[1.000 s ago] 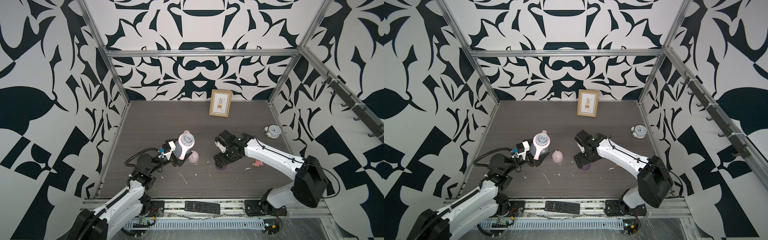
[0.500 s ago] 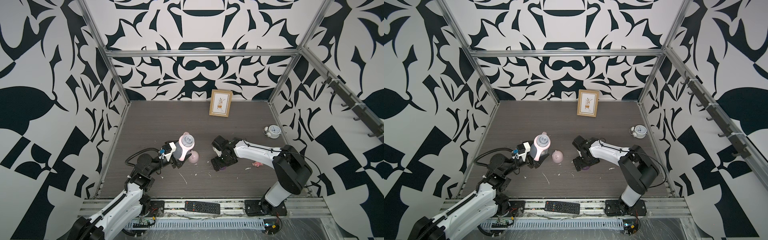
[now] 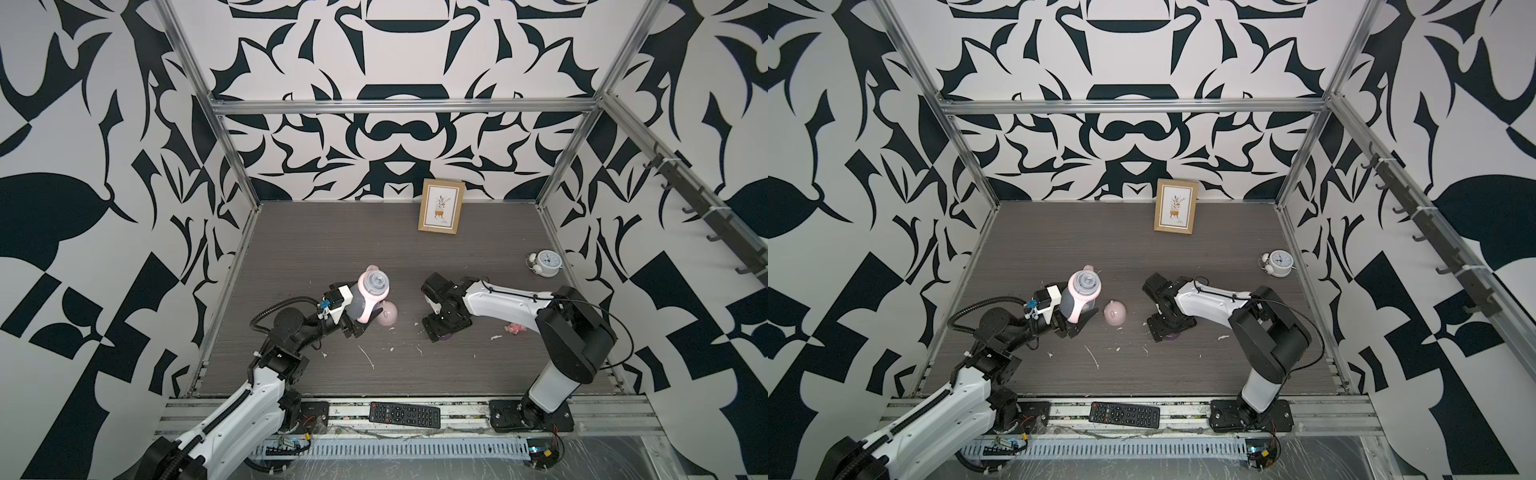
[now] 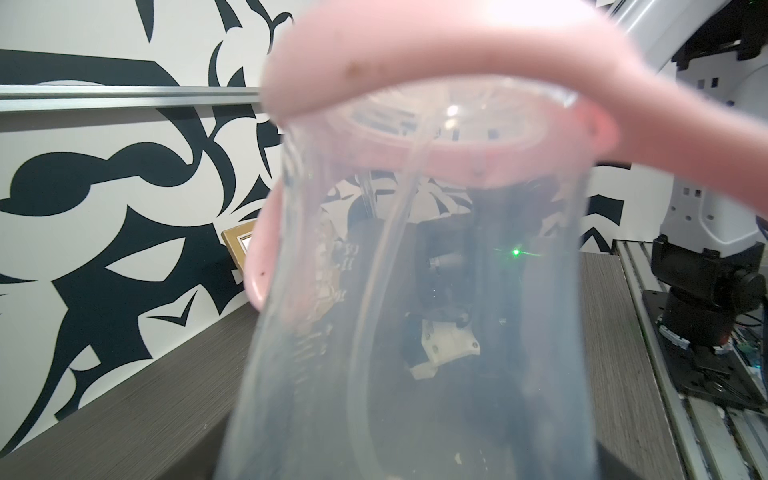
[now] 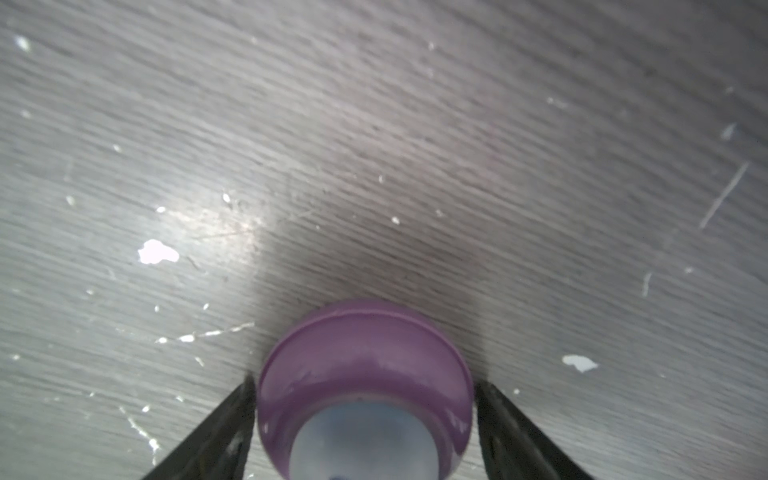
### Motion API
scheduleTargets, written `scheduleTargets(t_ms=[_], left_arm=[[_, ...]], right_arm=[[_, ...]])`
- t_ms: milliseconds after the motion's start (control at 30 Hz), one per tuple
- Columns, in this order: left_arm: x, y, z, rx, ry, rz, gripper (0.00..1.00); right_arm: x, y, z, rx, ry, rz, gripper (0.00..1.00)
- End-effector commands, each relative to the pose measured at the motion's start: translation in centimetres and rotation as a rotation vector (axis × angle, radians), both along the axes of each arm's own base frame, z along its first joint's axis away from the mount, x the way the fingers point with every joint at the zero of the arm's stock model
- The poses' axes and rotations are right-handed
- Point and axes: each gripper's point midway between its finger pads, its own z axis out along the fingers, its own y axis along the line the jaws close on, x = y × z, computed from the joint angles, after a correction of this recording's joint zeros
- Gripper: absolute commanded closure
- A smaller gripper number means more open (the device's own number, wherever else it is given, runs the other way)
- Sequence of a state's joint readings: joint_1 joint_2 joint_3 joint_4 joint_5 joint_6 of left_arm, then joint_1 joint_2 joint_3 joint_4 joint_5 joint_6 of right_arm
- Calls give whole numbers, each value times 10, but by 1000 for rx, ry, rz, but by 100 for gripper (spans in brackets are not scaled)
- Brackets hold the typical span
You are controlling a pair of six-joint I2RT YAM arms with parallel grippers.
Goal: Assemble the baby bottles
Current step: Pick up the nipple from the center of the board, then close the nipple on the baby bottle.
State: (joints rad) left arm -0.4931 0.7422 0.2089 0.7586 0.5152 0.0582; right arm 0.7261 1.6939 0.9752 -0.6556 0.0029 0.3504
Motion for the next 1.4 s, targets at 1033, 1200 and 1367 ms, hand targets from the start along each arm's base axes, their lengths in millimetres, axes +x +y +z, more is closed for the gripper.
scheduleTargets(t_ms=[1033, 1200, 1367], left_arm=[[-29, -31, 5, 100, 75, -326, 100], [-32, -32, 1, 116, 99, -348, 100], [-32, -33, 1, 131, 112, -359, 100]], right_arm=[[-28, 83, 318, 689, -241, 399, 100], [-48, 92, 356, 789, -262, 491, 100], [-69, 111, 353, 754, -231, 607, 100]])
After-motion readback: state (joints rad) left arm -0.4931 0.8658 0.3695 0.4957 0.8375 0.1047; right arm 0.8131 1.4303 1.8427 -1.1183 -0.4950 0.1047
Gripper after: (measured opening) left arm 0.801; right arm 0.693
